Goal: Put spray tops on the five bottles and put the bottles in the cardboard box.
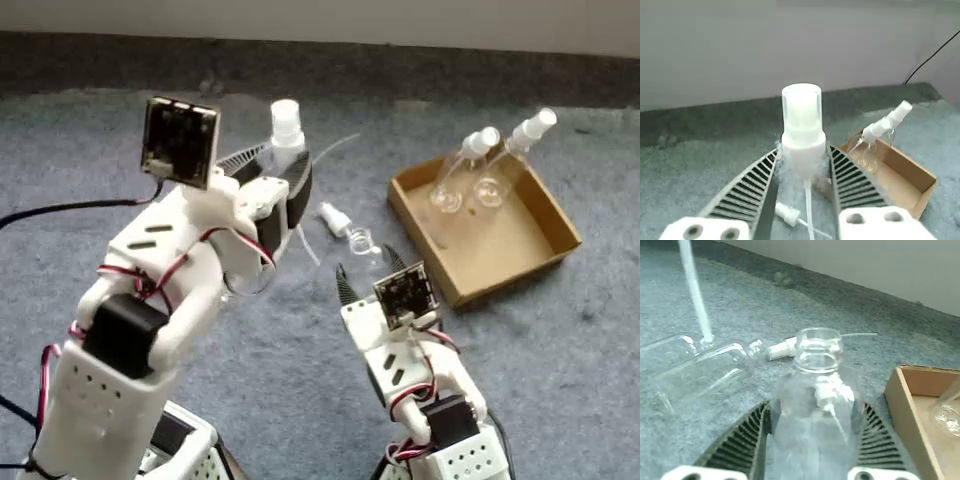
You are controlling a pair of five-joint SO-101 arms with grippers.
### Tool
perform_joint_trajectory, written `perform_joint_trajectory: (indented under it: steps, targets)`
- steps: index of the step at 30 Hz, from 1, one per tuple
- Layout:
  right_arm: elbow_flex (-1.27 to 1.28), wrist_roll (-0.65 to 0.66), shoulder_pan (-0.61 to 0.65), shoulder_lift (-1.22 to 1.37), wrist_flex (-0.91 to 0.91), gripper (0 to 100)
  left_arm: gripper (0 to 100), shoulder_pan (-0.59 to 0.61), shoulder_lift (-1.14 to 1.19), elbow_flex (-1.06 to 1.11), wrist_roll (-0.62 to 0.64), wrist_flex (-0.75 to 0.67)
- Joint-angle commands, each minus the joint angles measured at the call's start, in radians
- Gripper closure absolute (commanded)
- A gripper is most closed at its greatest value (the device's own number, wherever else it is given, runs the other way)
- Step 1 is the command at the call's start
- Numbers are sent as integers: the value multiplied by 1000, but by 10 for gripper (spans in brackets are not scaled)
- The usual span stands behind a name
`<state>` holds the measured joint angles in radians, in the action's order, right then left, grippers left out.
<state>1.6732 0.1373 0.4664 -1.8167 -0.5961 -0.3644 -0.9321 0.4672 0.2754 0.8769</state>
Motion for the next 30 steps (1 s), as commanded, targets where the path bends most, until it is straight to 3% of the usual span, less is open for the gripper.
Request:
perform_joint_trajectory:
  steps: [1,9,20,30]
  targets:
    - [97,5,31,-18,28,854,966,-4,-148,59,0,-117]
    - [97,9,35,-13,28,854,966,-39,-317,228,-5,-296]
    - [97,11,33,-21,-10,854,966,-76,-341,513,-6,-592]
    - [97,11,31,-21,-10,854,966,-84,-335,541,-5,-609]
